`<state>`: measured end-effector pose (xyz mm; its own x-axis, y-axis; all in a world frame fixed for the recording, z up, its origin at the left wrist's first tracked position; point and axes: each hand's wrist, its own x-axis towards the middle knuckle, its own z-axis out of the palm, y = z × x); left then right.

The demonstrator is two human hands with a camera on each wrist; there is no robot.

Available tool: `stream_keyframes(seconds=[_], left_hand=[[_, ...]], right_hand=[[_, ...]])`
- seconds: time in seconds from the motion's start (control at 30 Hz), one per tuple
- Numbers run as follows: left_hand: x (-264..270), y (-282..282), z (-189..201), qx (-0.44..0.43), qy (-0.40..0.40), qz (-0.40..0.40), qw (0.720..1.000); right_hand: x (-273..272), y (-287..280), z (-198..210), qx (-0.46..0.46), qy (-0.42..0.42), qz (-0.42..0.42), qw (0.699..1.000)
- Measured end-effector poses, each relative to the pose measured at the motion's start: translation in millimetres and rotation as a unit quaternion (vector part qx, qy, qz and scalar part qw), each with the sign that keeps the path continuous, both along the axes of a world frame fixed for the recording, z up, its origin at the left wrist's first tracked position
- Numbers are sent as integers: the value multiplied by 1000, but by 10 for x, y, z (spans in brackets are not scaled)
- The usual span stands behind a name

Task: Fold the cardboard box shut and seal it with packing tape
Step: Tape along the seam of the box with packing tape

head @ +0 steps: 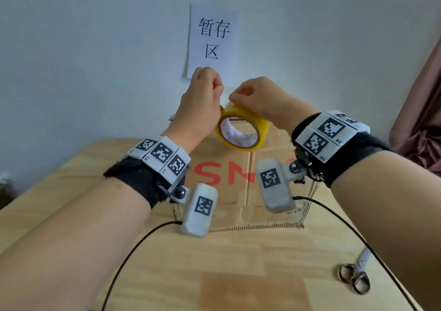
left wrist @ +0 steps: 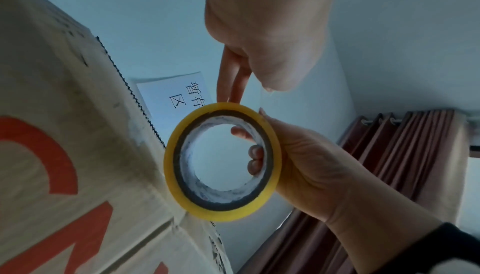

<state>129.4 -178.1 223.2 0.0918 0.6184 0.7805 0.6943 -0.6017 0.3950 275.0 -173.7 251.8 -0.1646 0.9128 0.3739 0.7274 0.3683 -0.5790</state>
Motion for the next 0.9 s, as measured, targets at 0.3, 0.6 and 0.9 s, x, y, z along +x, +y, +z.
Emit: stream_keyframes(seconds=[0.3, 0.6, 0.9], left_hand=[[-338, 499, -29, -123, -50, 17, 991], [-1027, 941, -253, -408, 256, 89, 872], [-902, 1027, -611, -455, 100, -102, 879]], right_hand=[[-274, 594, -33, 78, 2, 1, 997], [-310, 900, -220, 62, -79, -45, 994], [-236, 916, -197, 58, -229, -44, 971]])
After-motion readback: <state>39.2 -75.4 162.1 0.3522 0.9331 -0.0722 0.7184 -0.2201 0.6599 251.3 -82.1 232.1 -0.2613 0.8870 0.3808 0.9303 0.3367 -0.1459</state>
